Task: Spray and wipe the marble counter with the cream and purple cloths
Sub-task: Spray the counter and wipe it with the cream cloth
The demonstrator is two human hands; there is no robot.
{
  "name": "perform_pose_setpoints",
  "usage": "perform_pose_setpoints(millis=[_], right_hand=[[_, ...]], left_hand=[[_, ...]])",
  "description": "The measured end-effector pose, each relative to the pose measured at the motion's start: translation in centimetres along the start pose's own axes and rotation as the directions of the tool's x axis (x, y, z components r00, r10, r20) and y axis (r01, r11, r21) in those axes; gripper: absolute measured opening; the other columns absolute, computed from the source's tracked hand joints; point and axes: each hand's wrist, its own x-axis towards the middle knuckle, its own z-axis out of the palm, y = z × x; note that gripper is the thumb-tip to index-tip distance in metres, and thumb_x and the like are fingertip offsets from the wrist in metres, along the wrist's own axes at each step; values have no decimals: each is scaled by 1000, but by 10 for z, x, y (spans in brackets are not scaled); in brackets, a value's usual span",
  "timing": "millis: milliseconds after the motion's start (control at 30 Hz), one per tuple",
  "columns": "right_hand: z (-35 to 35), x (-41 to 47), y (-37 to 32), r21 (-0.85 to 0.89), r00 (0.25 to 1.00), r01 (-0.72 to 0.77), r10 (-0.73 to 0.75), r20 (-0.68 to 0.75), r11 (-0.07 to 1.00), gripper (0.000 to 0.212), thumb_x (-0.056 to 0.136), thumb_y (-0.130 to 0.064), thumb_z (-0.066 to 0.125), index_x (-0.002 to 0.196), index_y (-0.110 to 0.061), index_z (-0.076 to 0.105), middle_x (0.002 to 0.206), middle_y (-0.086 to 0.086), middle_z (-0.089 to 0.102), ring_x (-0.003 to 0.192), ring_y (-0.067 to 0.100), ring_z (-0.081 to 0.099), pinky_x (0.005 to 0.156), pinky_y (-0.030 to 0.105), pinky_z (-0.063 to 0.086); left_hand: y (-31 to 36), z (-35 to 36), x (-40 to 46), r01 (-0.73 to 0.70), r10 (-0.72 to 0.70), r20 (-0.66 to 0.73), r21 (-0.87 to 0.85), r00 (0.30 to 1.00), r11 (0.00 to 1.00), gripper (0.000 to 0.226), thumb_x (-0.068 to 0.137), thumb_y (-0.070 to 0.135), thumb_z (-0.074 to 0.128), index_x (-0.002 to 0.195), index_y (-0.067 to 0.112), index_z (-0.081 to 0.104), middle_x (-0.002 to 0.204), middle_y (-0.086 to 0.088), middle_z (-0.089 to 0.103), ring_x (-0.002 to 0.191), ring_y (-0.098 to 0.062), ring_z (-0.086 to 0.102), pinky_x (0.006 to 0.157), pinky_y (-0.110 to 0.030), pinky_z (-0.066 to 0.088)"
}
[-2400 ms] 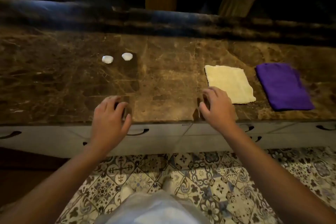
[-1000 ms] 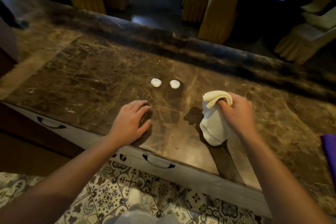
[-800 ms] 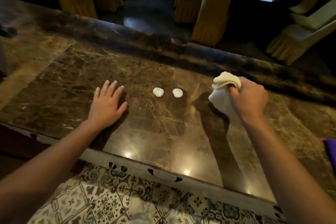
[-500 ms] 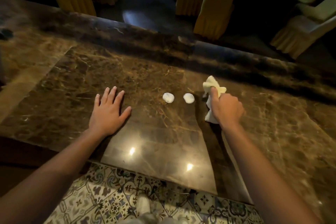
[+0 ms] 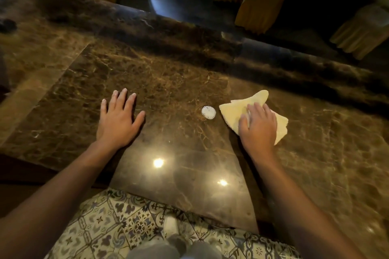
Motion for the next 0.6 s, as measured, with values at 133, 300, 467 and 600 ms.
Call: perform_pose_setpoints(millis=[133,300,467,600], right_hand=[[21,7,-3,-241,992,-44,72,107,969,66,102,-56,33,159,-23,25,172,9,14,157,39,8,126,55,8],[25,60,-15,-268,982,-41,88,165,963,64,104,-56,28,160,-25,22,172,7,13,157,40,8,127,56,7],[50,139,-68,-130,954,165,-125,272,978,56,106,-51,26,159,-32,29,169,8,24,156,38,16,127,55,8],[55,115,-90,4,856,381,-354,377,925,50,108,-43,27,156,-34,35,170,0,24,156,35,16,126,54,6]], left_hand=[[1,-1,0,-12,12,-2,4,1000,1000,70,98,58,27,157,20,27,168,-10,21,157,-29,11,124,-54,7],[2,1,3,-15,14,29,26,999,1000,73,98,58,19,159,19,20,170,-10,13,158,-28,3,125,-52,3],[-1,4,3,-30,29,17,10,999,1000,71,99,57,22,159,17,20,170,-11,13,158,-28,4,125,-53,3],[-1,2,3,-25,25,16,9,1000,1000,71,100,57,23,159,19,20,170,-10,13,158,-27,3,126,-53,3]])
